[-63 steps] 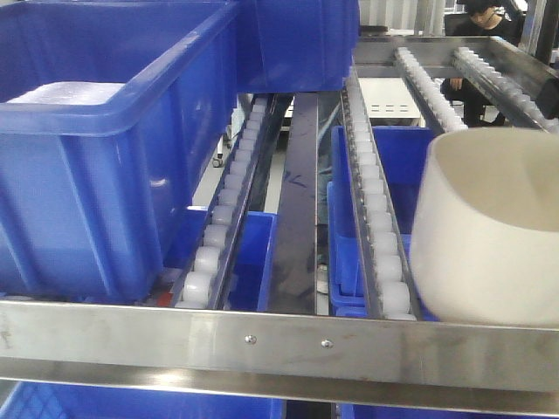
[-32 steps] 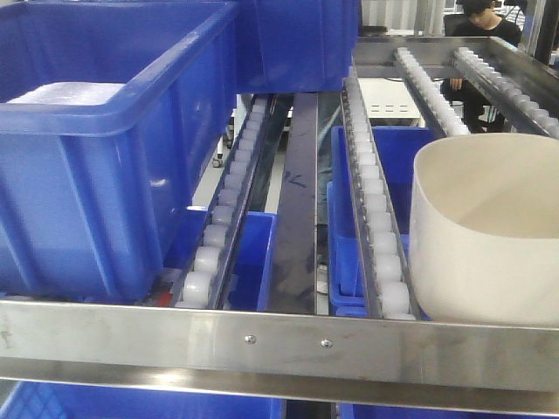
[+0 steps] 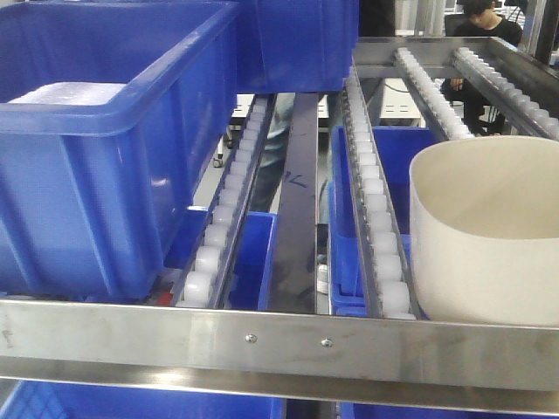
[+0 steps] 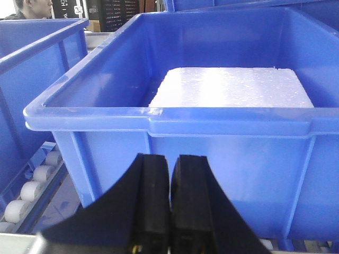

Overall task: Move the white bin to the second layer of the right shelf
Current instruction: 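Open the right gripper and release the white bin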

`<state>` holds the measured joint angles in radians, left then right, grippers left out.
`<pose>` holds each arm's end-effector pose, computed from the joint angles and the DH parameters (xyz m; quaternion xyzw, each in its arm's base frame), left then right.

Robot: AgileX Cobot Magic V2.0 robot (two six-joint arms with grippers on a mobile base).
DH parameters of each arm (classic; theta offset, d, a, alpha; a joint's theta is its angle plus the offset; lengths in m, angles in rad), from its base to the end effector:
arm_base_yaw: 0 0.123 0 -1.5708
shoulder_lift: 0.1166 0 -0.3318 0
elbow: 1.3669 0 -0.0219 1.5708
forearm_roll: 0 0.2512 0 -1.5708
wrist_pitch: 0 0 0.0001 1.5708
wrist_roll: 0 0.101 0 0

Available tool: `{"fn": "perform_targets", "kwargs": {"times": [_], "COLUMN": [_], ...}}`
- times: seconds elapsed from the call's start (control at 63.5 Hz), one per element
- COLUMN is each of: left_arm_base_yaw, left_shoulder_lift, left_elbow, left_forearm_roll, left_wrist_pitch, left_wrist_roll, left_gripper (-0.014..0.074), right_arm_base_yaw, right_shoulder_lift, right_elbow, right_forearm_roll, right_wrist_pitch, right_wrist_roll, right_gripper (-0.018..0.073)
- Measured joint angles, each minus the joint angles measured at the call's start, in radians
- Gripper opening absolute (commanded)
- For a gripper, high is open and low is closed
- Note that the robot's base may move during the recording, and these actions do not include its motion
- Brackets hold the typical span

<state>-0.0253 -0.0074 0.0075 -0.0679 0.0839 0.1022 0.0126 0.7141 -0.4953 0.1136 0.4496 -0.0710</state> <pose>0.0195 -0.0011 0.2031 0.0231 0.7055 0.0013 0.7083 0.1125 0.0064 0.3015 -0.0035 0.8792 0.0321 0.4753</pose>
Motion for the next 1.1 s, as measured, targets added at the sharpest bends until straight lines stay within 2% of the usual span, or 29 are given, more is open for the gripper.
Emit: {"fn": "perform_targets", "kwargs": {"times": [0.236,0.63,0.772,0.882,1.103], "left_arm_base_yaw": [0.0,0.0,0.0,0.0,0.0], "left_shoulder_lift": [0.0,0.0,0.0,0.0,0.0], "left_elbow": [0.0,0.0,0.0,0.0,0.0], "left_forearm_roll": [0.0,0.0,0.0,0.0,0.0], "left_wrist_pitch": [0.0,0.0,0.0,0.0,0.0], "left_wrist_roll": [0.0,0.0,0.0,0.0,0.0], "left_gripper": [0.0085,0.0085,0.0085,0.0085,0.0085], "right_arm_base_yaw": [0.0,0.0,0.0,-0.001,-0.003], "right_shoulder_lift": [-0.144,-0.149,-0.18,-0.263,-0.524], "right_elbow": [0.074,0.076,0.108,0.162,0.31], "right_forearm_roll": [0.006,0.007,0.007,0.008,0.01], "right_wrist_pitch": [-0.074,-0.085,-0.209,-0.277,-0.259], "right_wrist_roll": [-0.006,-0.006,-0.006,-0.006,-0.007], "right_gripper": [0.0056,0.0056,0.0056,0.0056,0.0056]}}
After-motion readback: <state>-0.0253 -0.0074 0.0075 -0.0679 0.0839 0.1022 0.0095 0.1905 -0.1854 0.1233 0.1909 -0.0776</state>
